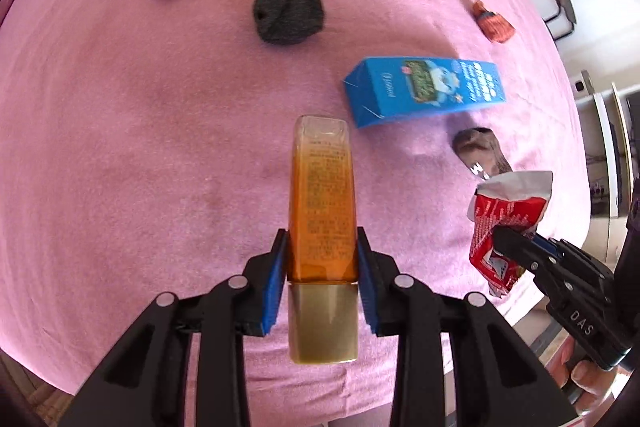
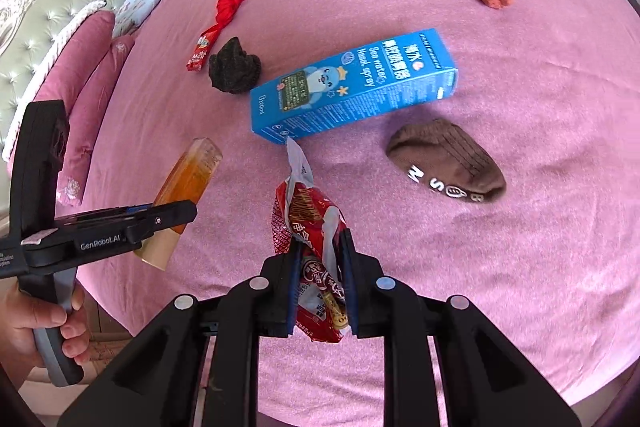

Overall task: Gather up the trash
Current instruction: 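Carry bottle and wrapper over the yellow bin and open both grippers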

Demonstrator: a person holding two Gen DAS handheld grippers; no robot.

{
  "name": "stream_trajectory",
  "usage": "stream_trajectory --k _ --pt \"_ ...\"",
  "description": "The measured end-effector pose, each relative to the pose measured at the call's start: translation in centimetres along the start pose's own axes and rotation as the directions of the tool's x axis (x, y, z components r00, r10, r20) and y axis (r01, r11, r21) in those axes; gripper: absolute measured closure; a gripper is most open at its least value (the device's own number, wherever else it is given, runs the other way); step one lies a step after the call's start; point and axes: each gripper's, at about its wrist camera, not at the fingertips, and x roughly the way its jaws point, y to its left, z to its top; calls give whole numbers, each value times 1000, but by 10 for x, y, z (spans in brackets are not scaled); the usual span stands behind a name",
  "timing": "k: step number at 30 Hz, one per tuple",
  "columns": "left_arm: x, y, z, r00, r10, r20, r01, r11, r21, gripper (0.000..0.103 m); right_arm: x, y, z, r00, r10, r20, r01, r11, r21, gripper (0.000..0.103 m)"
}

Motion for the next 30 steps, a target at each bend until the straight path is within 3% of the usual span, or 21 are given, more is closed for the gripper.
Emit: stream_trajectory --k 7,15,21,30 --pt "-6 -51 -22 998 -51 -38 57 981 188 71 -38 -21 -38 994 -61 95 46 988 151 85" --pt "15 -149 -55 991 -88 -105 120 926 357 71 -86 -74 -95 981 -126 145 78 951 300 85" --pt "36 -238 -97 980 -94 -174 169 855 489 71 -126 -141 -159 969 -178 170 86 893 442 85" --pt "80 -349 -178 945 -79 -317 274 721 636 71 -169 -222 -277 960 -247 135 111 773 625 84"
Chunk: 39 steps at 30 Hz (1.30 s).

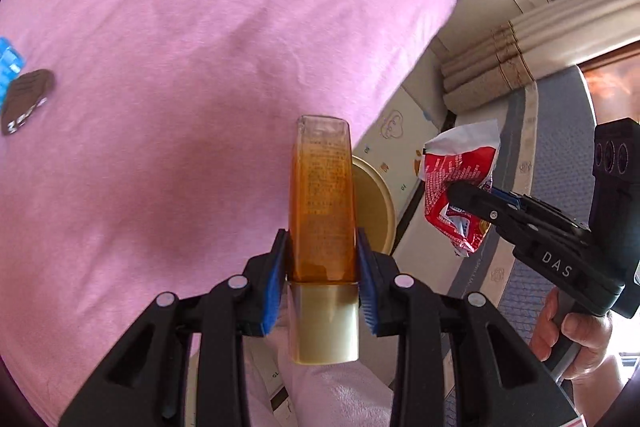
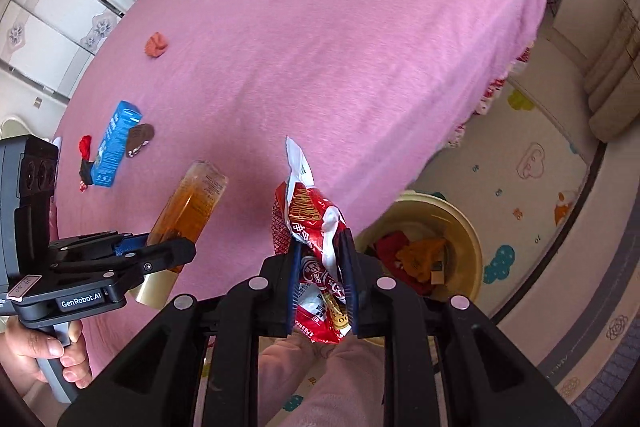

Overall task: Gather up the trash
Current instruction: 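Carry bottle and wrapper over the yellow bin and open both grippers, then move both open grippers back over the bed toward the blue box and brown sock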

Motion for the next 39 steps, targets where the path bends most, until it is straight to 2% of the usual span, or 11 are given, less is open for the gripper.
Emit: stream_trajectory --k 8,13,19,21,22,23,24,25,29,39 --pt "67 -67 -2 990 -57 -127 75 988 138 70 -4 -82 -42 999 13 -42 -8 993 121 84" --pt "103 -83 -7 981 -38 -192 74 980 186 70 7 -111 -56 997 40 -66 -29 987 157 84" --pt "135 -88 -3 972 -9 -233 52 983 177 70 23 -132 -63 994 65 -88 -48 981 186 83" --pt "141 -87 -3 969 -5 -246 48 984 170 69 26 -136 -63 994 73 -86 -56 981 188 76" --pt "146 -91 -1 967 -11 -254 54 985 165 65 28 -138 -63 993 83 -83 -65 979 192 69" --pt "147 -91 -1 967 -13 -256 57 985 165 51 29 -140 -63 992 97 -81 -79 976 202 53" --pt "148 -92 -1 968 -3 -249 47 984 173 33 30 -143 -63 993 94 -76 -76 975 211 42" --pt "148 -94 0 970 2 -241 44 982 183 30 31 -147 -63 993 96 -70 -78 972 222 42" --pt "153 -95 0 967 27 -252 25 979 203 29 33 -159 -62 991 116 -69 -93 959 268 44" --pt "143 -83 -4 969 22 -245 26 981 192 29 31 -158 -60 994 80 -77 -58 965 256 49"
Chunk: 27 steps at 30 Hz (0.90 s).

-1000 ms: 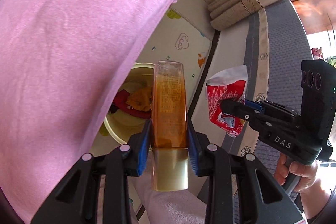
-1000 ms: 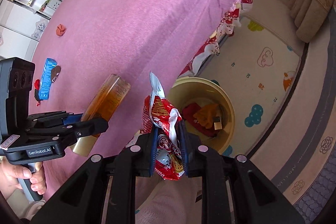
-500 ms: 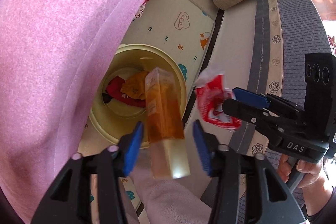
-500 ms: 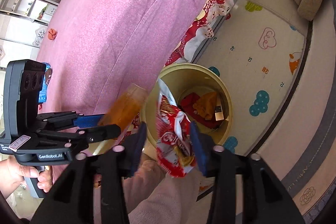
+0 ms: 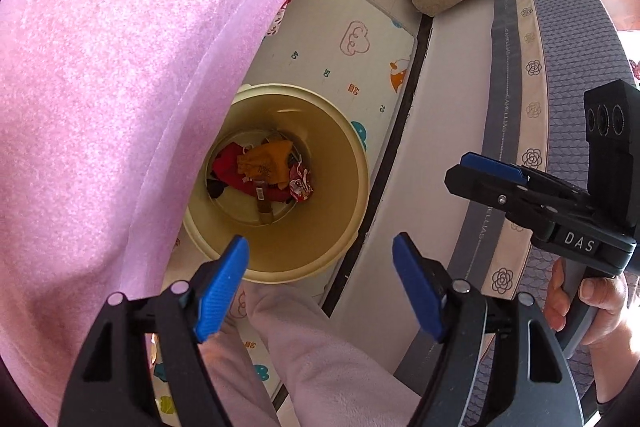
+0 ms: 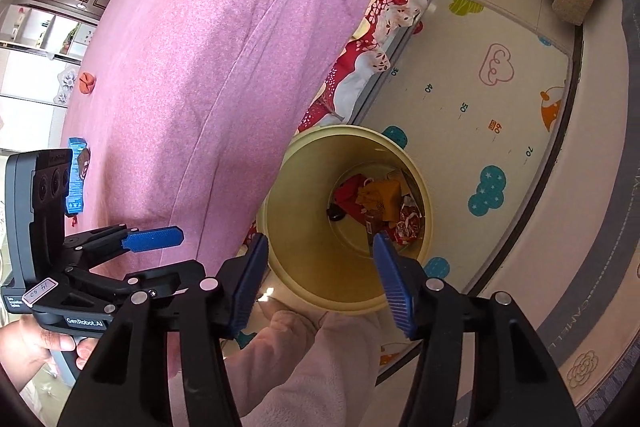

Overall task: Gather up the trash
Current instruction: 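Move both open grippers back over the bed toward the blue box and brown sock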

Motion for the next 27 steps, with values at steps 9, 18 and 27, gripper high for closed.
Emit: stream_trajectory --k 9,18,27 --pt "-35 12 -9 996 -38 78 41 999 -31 29 -10 35 16 1000 -14 13 14 998 -67 50" --pt "-111 92 -52 977 -1 214 47 977 -210 29 2 144 36 1000 22 -11 -24 973 -230 52" --pt "-199 198 -111 930 140 340 0 925 -381 29 36 299 31 994 77 -75 -102 902 -420 52"
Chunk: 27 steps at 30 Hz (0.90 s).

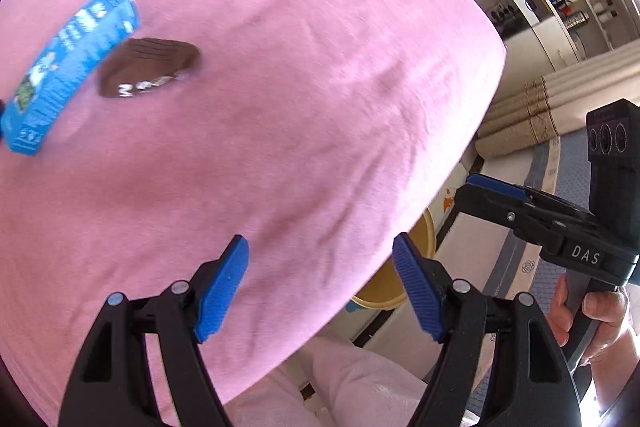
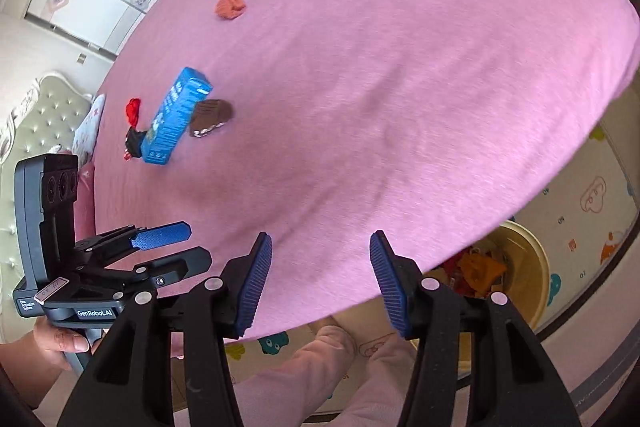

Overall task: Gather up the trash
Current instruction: 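Move both open grippers back over the bed toward the blue box and brown sock, then grasp the blue nasal spray box with left gripper while right gripper grasps the brown sock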

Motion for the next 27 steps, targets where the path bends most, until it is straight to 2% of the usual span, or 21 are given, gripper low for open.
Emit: stream_trajectory --k 5,11,15,22,27 --pt "-36 68 7 997 58 54 -55 997 -50 28 31 70 23 1000 5 -24 -7 994 -107 52" --pt "-58 128 22 987 144 74 -144 990 -3 28 64 125 44 1000 9 -24 -13 984 -179 52" --pt "-60 143 47 974 215 74 -220 973 69 27 79 142 56 1000 1 -30 -6 981 -194 52" --pt "-49 161 87 957 278 77 -287 949 134 26 109 154 84 998 -23 -57 9 971 -237 52" --pt "-27 176 110 960 277 35 -279 948 151 26 128 154 106 997 -31 -75 12 971 -239 52"
